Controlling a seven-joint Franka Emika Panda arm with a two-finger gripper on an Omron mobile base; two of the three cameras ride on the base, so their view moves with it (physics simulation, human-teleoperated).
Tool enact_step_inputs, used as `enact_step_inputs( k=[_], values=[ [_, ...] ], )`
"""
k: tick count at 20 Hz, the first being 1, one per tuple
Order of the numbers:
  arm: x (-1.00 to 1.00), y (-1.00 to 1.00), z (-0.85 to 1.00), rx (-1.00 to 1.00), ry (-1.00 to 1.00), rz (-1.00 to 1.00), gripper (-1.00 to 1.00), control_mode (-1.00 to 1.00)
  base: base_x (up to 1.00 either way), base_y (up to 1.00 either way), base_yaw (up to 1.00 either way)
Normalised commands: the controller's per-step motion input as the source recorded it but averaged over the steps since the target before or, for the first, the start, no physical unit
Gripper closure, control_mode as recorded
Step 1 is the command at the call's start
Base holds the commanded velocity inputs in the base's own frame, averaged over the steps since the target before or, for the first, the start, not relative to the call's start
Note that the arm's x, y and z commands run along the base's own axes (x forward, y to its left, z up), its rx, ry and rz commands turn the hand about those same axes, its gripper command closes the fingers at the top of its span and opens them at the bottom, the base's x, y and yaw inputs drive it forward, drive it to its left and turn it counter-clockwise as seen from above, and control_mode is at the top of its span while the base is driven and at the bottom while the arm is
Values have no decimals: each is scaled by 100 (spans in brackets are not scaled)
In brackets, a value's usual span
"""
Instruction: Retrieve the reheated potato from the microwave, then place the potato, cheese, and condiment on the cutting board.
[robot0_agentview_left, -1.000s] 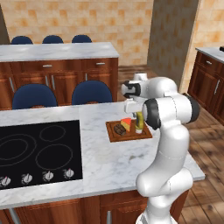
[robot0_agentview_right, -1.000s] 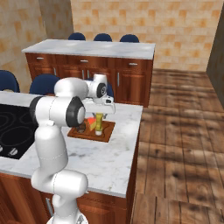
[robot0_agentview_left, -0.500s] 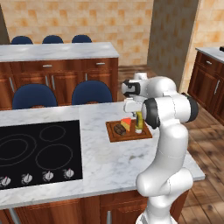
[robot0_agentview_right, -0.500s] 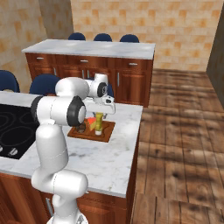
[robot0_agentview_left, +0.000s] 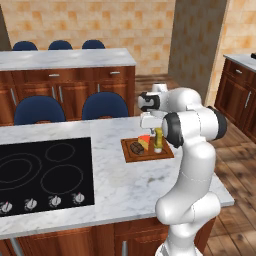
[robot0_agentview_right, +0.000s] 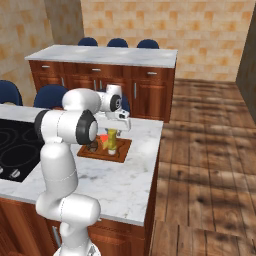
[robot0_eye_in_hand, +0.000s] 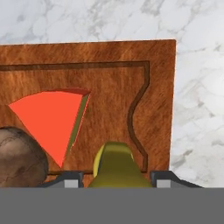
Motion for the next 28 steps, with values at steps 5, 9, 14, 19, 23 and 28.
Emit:
enact_step_inputs(
  k=[5,9,14,19,23,28],
  values=[
    [-21,7,-35,-10,0,-10,-100,-100,0,0,0],
    [-19,1,-26,-7,0,-10,-100,-100,0,0,0],
    [-14,-3,-22,-5,0,-10,-100,-100,0,0,0],
    [-6,0,-8,0,0,-10,-100,-100,0,0,0],
    [-12,-2,-4,0,0,-10,-100,-100,0,0,0],
    [-14,-10,-7,0,0,-10,-100,-100,0,0,0]
  ],
)
